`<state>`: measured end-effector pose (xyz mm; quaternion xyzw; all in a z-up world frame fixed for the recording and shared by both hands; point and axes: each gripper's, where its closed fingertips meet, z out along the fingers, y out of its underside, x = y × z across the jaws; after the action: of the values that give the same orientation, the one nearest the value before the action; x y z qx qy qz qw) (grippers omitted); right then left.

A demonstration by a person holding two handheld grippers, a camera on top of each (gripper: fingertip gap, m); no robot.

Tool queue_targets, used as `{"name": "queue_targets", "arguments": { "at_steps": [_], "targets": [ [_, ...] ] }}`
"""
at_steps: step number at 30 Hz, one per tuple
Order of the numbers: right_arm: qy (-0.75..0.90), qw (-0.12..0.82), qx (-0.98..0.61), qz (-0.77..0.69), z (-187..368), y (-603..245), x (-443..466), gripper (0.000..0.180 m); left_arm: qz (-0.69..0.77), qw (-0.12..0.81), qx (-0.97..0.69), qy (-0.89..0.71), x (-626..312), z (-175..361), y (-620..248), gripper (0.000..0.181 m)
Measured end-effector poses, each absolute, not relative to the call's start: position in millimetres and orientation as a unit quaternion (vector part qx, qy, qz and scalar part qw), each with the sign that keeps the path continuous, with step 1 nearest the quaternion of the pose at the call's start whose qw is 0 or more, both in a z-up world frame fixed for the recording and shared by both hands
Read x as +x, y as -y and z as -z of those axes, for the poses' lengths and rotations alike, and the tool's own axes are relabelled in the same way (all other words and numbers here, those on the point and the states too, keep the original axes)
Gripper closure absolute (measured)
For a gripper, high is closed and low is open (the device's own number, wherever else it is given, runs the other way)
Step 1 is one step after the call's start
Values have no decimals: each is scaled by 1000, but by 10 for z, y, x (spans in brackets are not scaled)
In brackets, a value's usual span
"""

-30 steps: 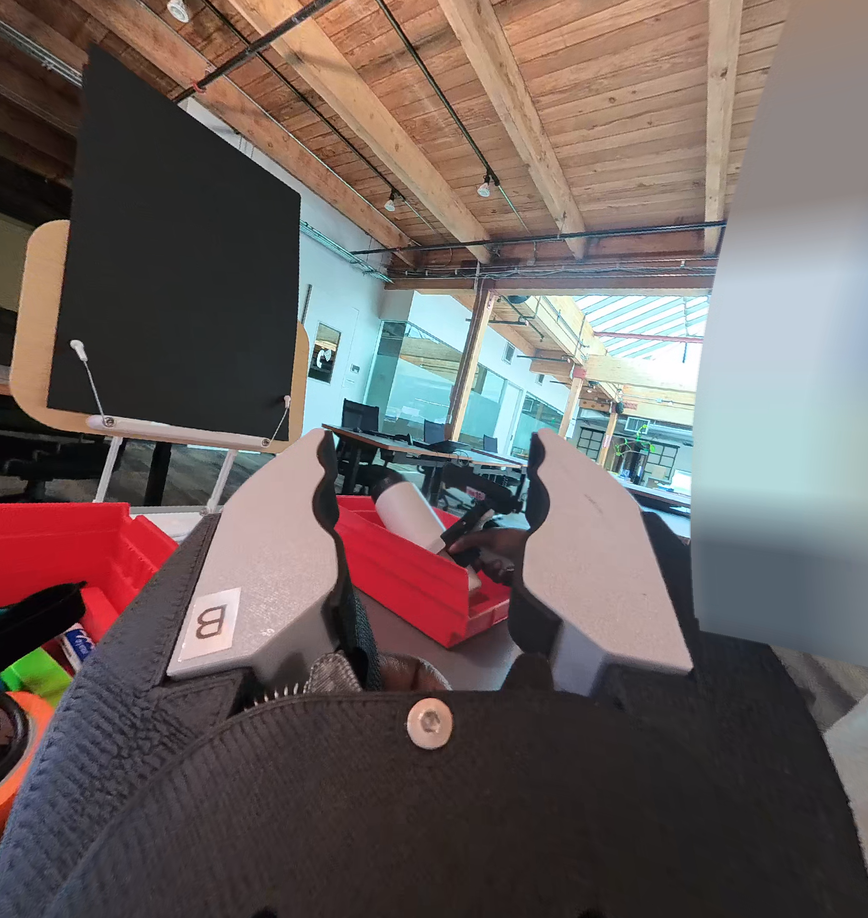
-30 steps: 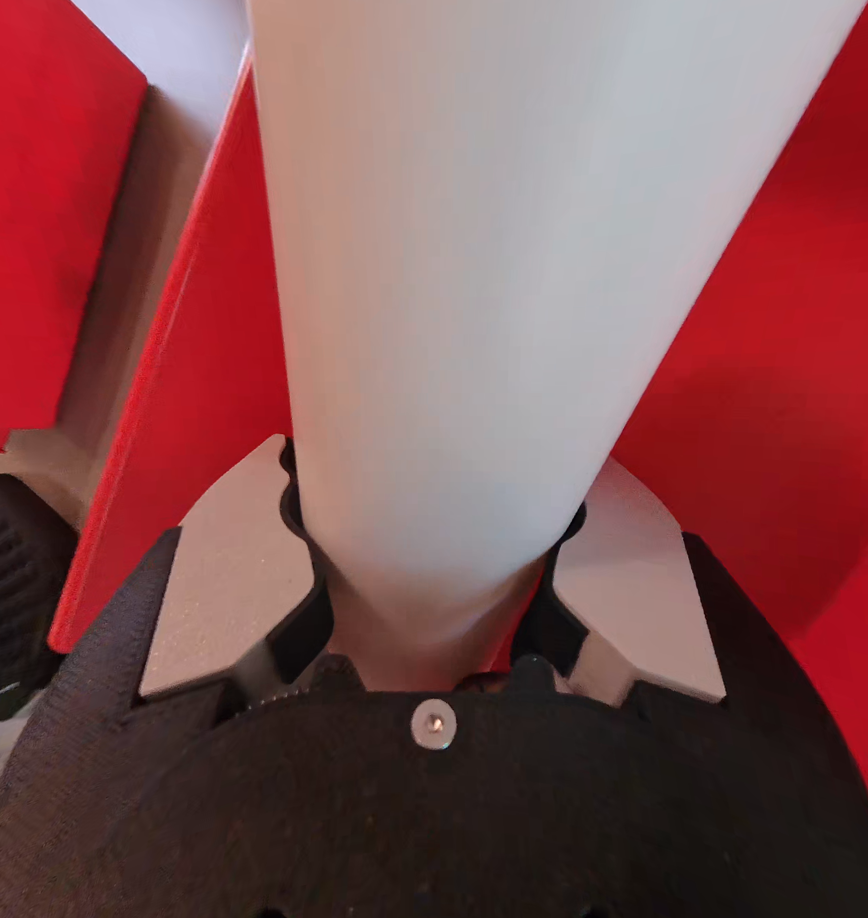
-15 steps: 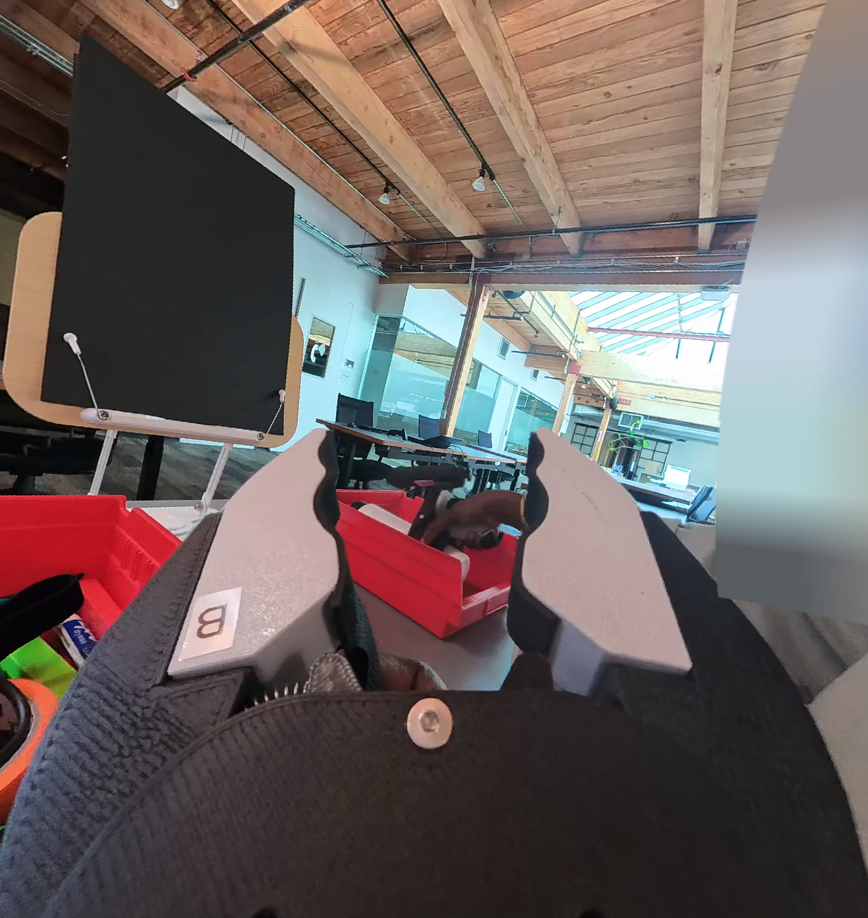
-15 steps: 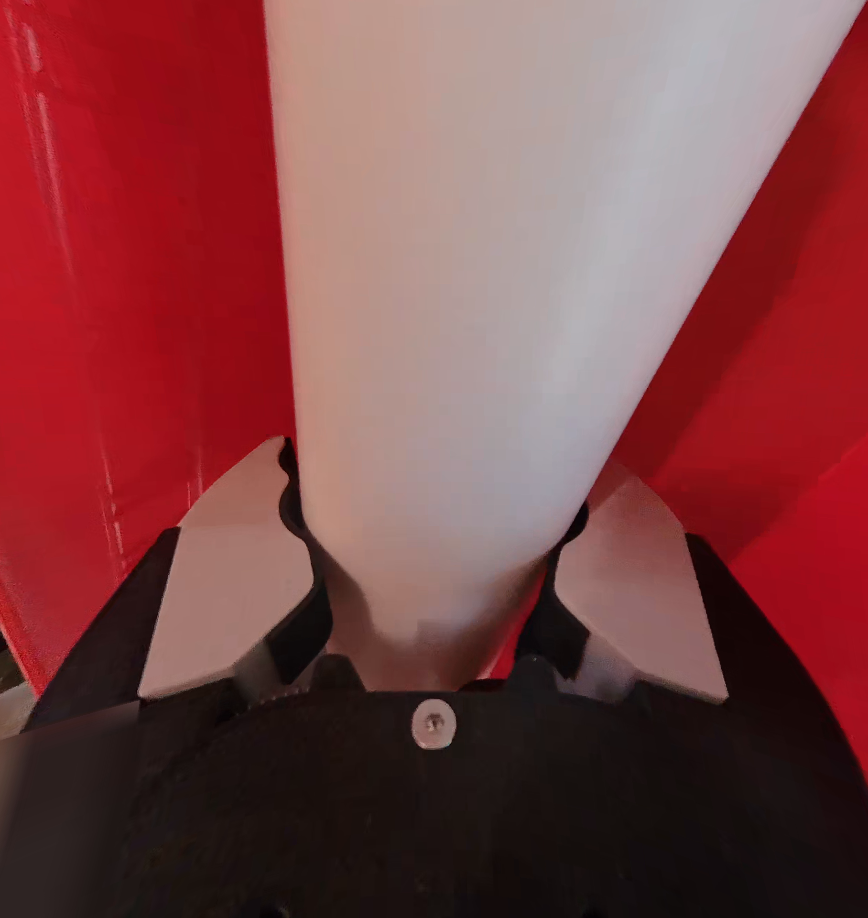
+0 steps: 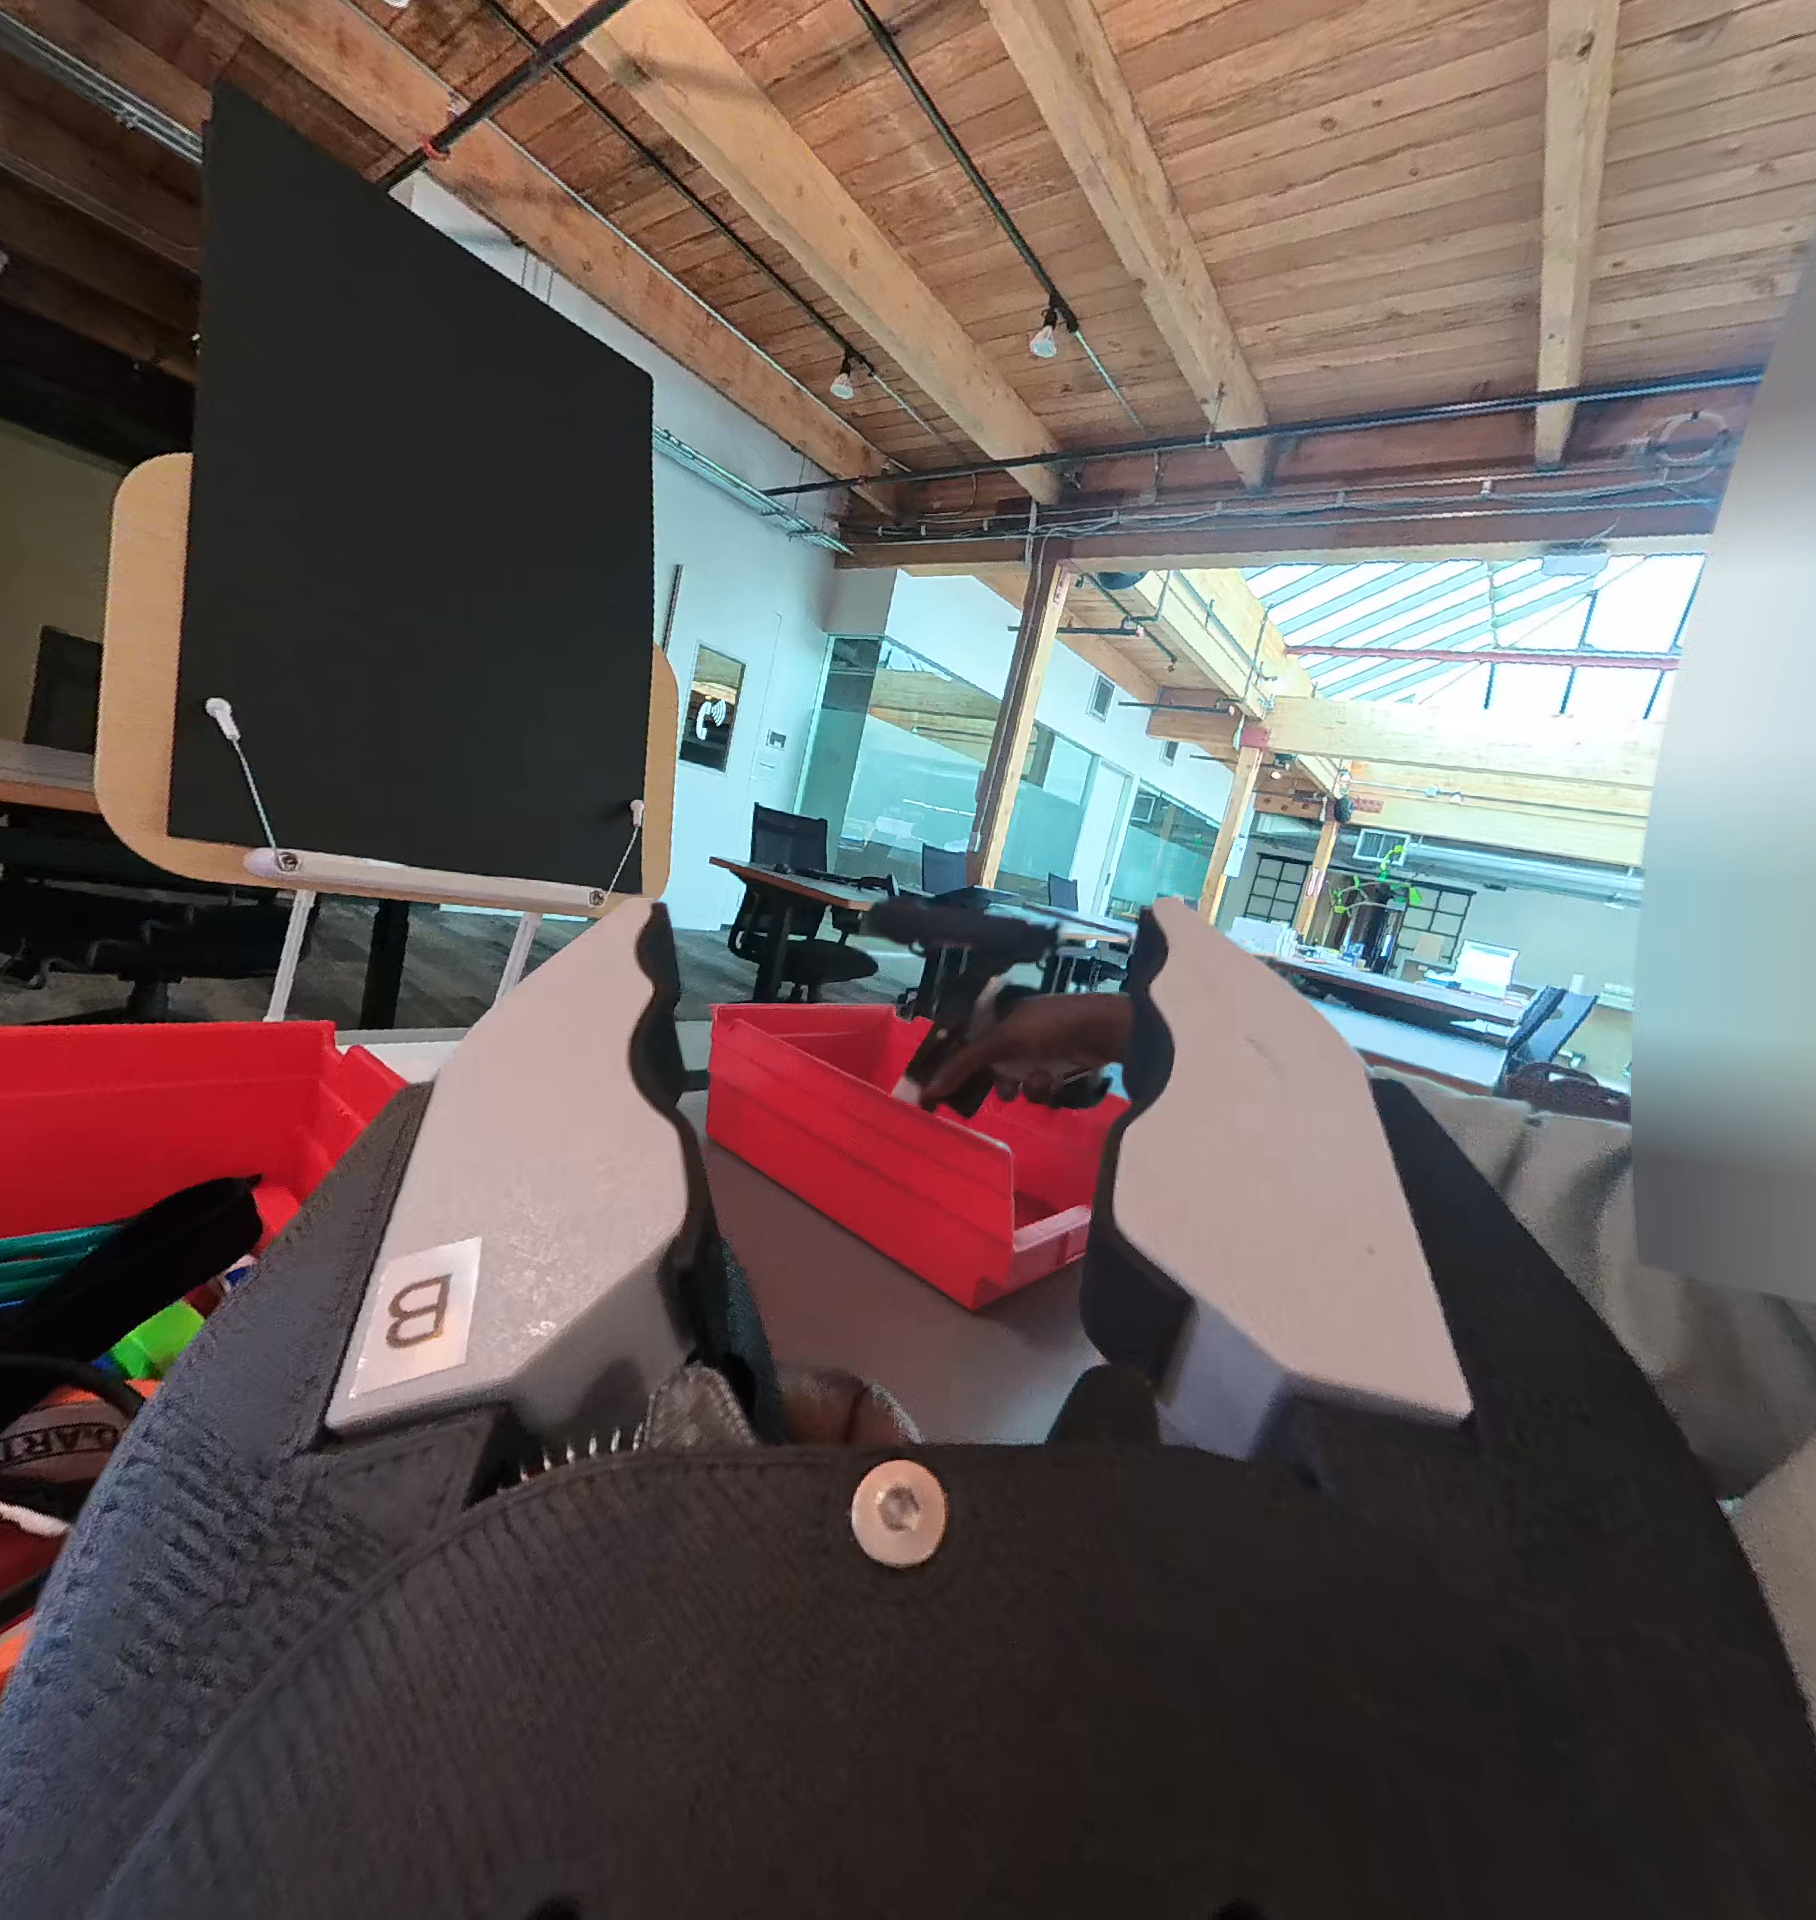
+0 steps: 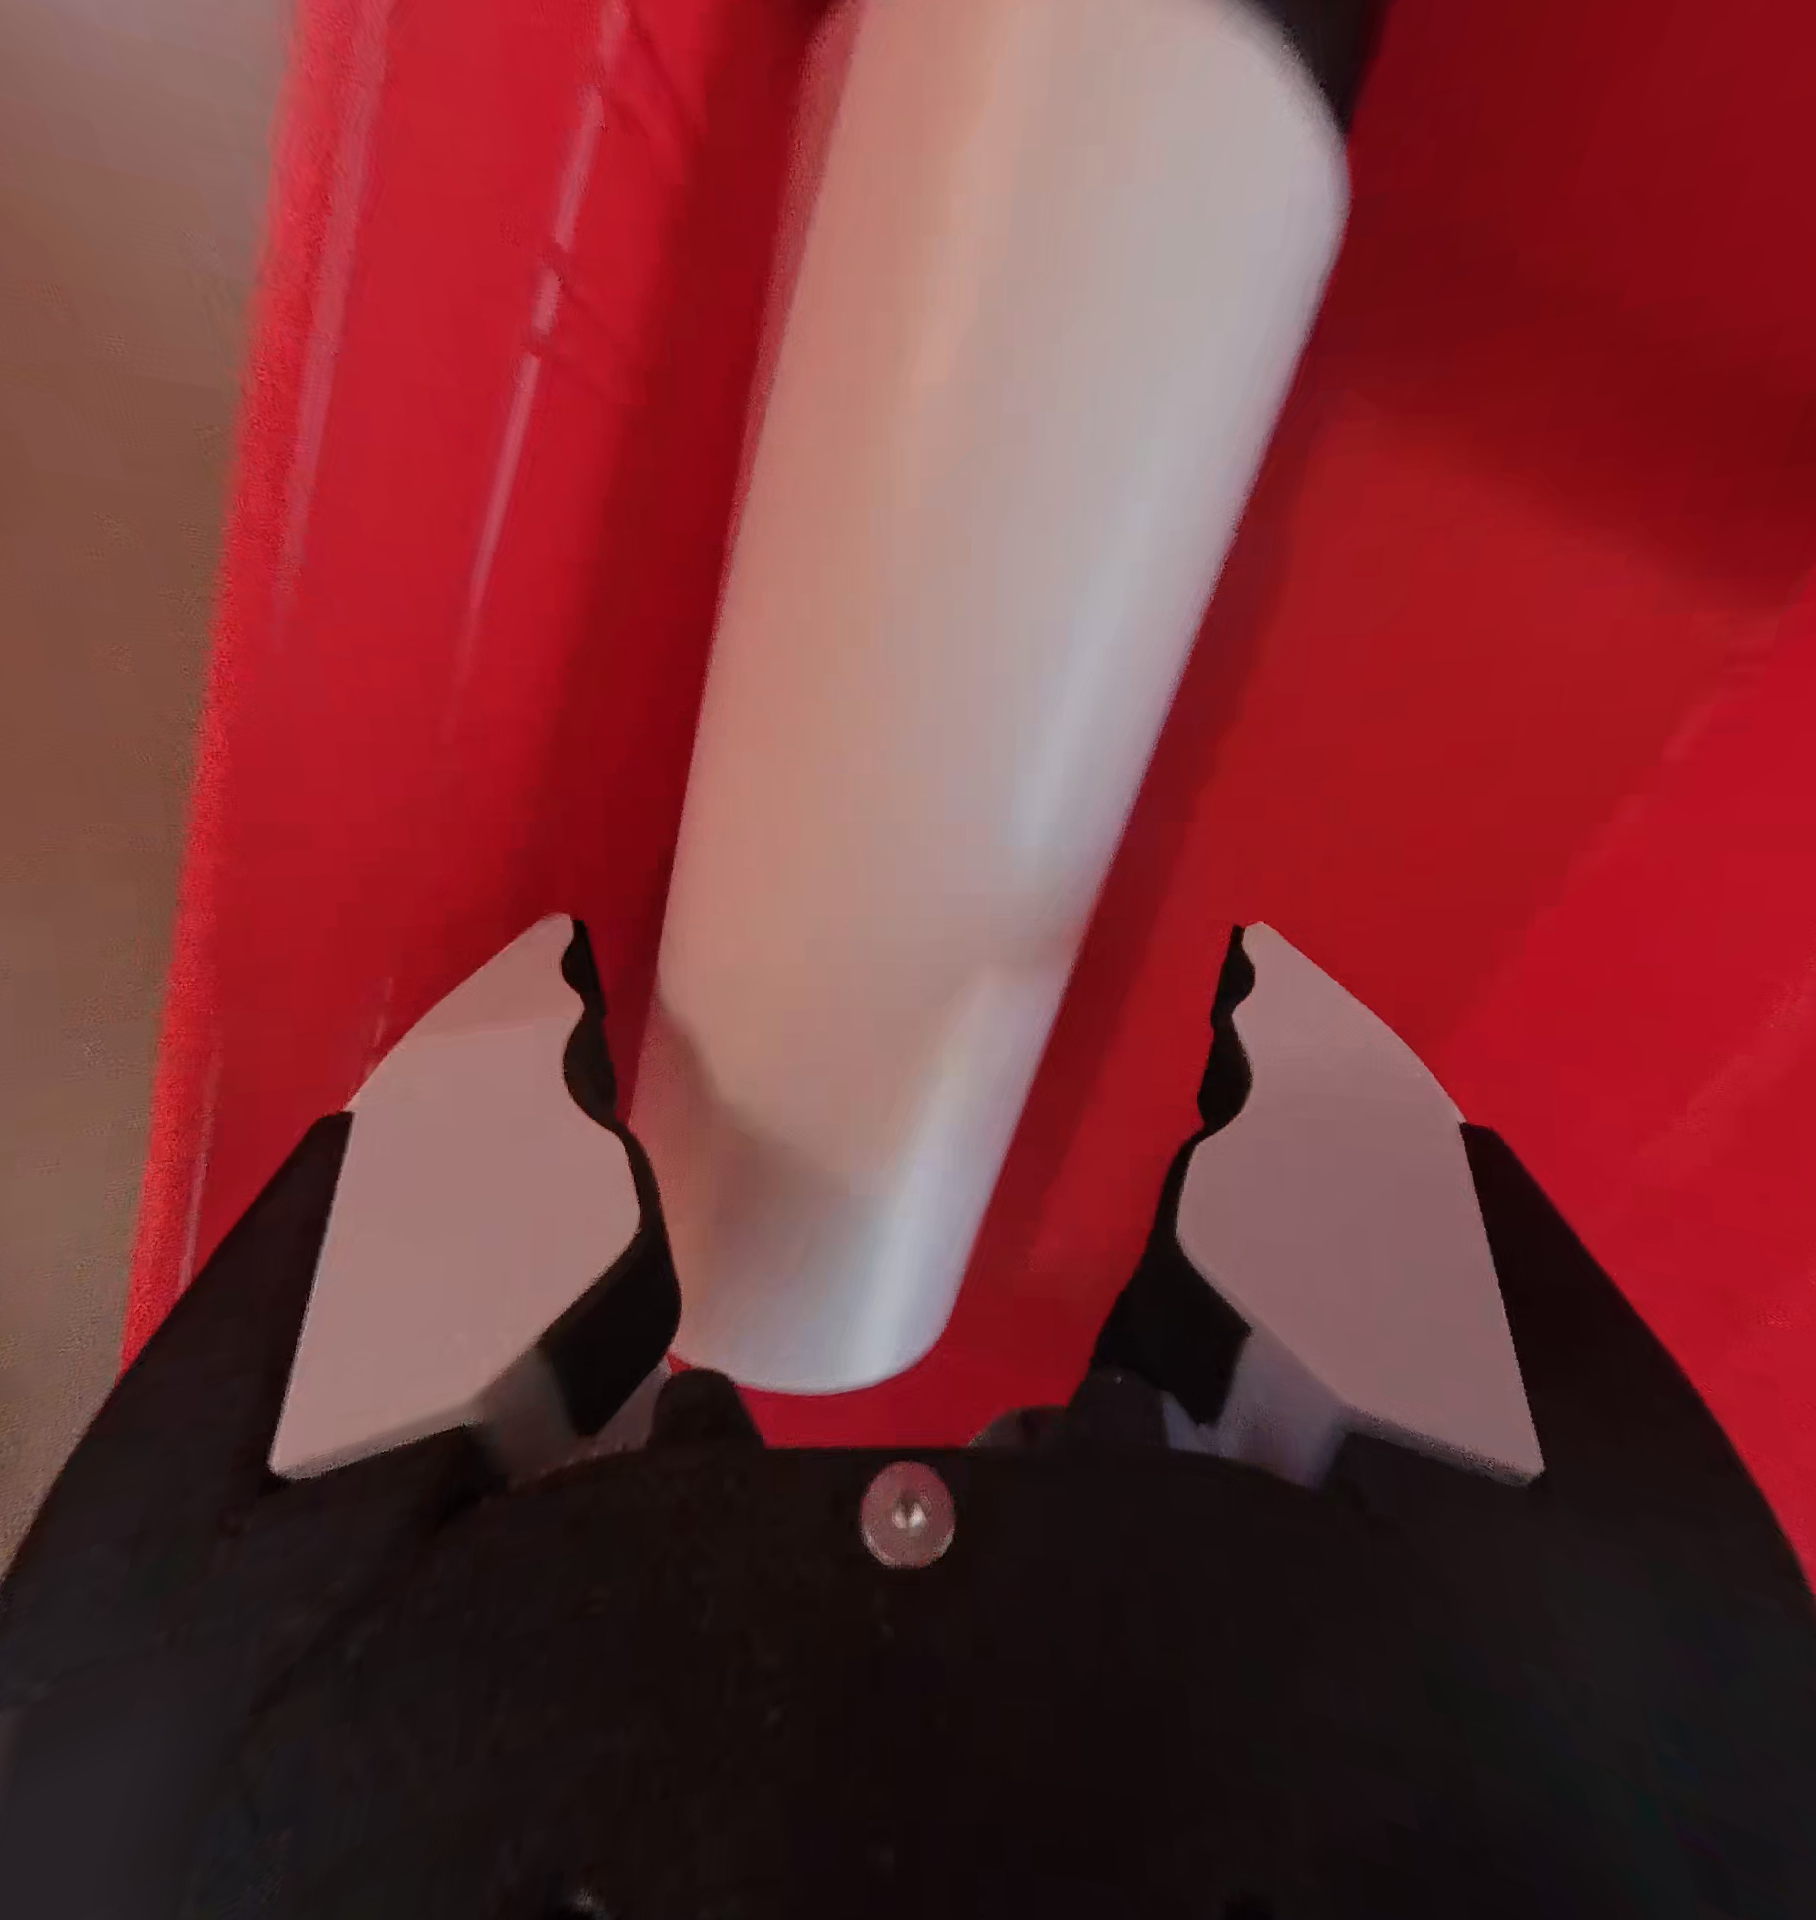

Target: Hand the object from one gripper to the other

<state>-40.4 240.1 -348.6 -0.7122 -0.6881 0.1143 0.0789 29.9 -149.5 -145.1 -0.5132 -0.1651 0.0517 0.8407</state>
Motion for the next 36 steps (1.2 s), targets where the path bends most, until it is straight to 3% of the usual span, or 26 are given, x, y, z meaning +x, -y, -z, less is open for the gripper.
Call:
{"name": "queue_targets", "arguments": {
  "at_steps": [6, 12, 20, 24, 36],
  "targets": [
    [653, 273, -654, -266, 2651, -2332, -214, 69, -62, 794, -578, 180, 206, 1669, 1353, 78],
    [563, 323, -528, -548, 1984, -1616, 360, 71, -69, 776, -592, 203, 109, 1779, 1239, 74],
    [509, 365, -450, -637, 2160, -1198, 758, 66, -139, 729, -625, 243, -84, 1934, 1216, 74],
    [492, 392, -420, -654, 2296, -1102, 799, 74, -167, 702, -643, 257, -159, 2018, 1241, 75],
    [497, 405, -382, -666, 2441, -1000, 829, 85, -211, 581, -743, 255, -475, 2150, 1556, 104]
  ]
}}
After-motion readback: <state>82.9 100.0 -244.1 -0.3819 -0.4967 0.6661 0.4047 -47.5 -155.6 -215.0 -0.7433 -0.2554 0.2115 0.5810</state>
